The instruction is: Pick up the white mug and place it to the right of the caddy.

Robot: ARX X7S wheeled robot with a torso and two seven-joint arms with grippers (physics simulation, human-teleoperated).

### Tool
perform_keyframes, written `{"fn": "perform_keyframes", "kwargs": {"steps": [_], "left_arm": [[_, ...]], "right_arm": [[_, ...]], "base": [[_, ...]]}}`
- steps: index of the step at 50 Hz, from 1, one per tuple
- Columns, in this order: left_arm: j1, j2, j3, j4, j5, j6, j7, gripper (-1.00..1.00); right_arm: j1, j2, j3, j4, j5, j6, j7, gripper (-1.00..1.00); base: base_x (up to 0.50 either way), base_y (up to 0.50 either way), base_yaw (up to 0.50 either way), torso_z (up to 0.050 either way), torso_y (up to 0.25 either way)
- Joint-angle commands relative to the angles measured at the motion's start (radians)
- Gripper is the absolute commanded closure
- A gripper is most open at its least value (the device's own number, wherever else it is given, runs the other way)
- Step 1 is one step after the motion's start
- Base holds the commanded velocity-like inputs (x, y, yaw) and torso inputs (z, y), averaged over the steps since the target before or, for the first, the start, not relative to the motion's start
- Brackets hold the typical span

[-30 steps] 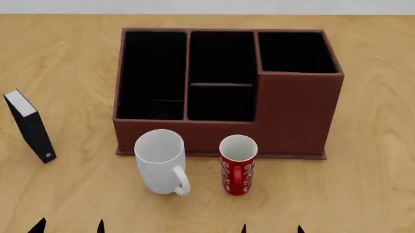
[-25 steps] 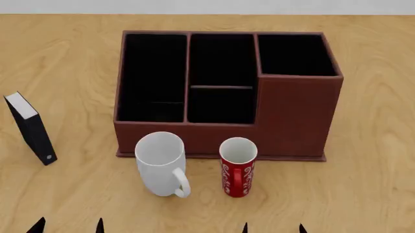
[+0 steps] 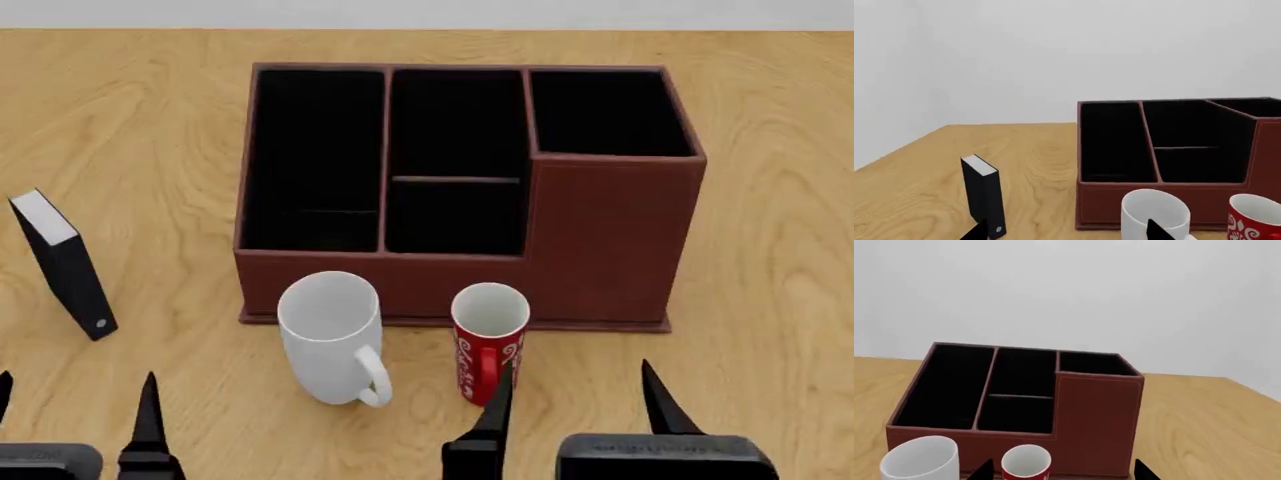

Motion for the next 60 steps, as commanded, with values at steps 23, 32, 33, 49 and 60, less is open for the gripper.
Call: {"fn": "perform_keyframes", "kwargs": {"steps": [23, 32, 33, 49, 60], "left_arm": [[-0.051, -0.035, -0.031, 0.231, -0.063, -0.233, -0.055, -1.0], [-0.047, -0.038, -0.046, 0.226, -0.084, -0.225, -0.066, -1.0], [-0.047, -0.039, -0.045, 0.226, -0.085, -0.224, -0.068, -1.0], [-0.035, -0.06, -0.031, 0.214, -0.086, -0.186, -0.09, -1.0], [-0.033, -0.075, -0.017, 0.21, -0.086, -0.173, -0.098, -1.0]], "right_arm": [[0.054, 0.041, -0.057, -0.177, 0.003, 0.236, 0.086, -1.0], [0.059, 0.04, -0.048, -0.176, 0.023, 0.251, 0.099, -1.0], [0.059, 0.041, -0.047, -0.175, 0.023, 0.252, 0.102, -1.0], [0.049, 0.059, -0.055, -0.17, 0.041, 0.233, 0.119, -1.0], [0.058, 0.067, -0.056, -0.185, 0.048, 0.256, 0.133, -1.0]], "base": [[-0.03, -0.32, 0.0, 0.0, 0.0], [0.0, 0.0, 0.0, 0.0, 0.0], [0.19, 0.0, 0.0, 0.0, 0.0], [0.21, 0.0, 0.0, 0.0, 0.0], [0.0, 0.0, 0.0, 0.0, -0.171]]}}
